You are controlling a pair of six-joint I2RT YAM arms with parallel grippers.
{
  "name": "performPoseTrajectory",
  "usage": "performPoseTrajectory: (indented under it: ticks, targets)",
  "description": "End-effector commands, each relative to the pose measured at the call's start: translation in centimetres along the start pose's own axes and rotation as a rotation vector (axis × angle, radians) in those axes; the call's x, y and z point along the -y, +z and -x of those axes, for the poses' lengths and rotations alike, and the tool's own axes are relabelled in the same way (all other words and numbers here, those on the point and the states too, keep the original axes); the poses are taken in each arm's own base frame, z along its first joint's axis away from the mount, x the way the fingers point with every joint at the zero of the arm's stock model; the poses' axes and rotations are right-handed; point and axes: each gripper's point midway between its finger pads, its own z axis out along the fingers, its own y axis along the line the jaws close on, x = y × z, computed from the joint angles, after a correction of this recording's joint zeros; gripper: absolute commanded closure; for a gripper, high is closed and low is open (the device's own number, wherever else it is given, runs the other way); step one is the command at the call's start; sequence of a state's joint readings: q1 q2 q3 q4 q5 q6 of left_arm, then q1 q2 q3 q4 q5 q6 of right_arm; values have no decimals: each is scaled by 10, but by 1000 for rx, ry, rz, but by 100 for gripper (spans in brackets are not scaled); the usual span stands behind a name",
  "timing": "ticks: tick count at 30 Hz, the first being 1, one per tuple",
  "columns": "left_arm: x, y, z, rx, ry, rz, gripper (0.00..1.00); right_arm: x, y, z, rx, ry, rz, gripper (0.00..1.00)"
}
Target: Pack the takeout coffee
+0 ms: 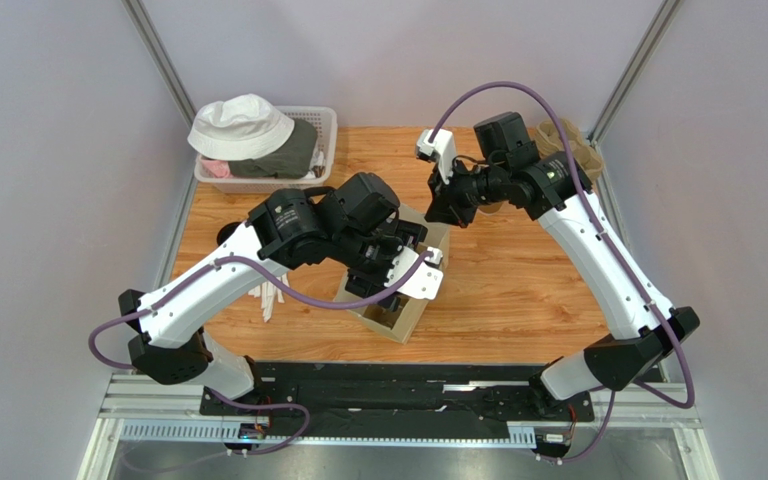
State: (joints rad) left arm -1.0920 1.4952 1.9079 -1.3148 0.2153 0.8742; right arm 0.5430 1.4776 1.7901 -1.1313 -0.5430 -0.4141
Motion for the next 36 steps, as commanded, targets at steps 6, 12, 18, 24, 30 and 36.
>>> performPoseTrajectory:
  ticks: [6, 12, 18, 24, 30, 36]
  targets:
    - [-21, -26, 28, 62, 101, 77, 77, -10, -6, 1, 21, -13, 7, 100]
    - [-37, -47, 34, 50, 150, 149, 77, -9, -4, 4, 25, -22, 1, 100]
    - [-36, -39, 34, 26, 201, 104, 77, -11, 0, 7, 16, -32, -8, 100]
    - [-29, -26, 27, -37, 247, 50, 77, -8, 1, 5, -7, -30, -48, 100]
    - [-18, -16, 10, -122, 245, -19, 77, -5, 0, 2, -24, -19, -80, 100]
    - [-6, -16, -9, -207, 268, -68, 77, -4, -1, -5, -46, -5, -89, 100]
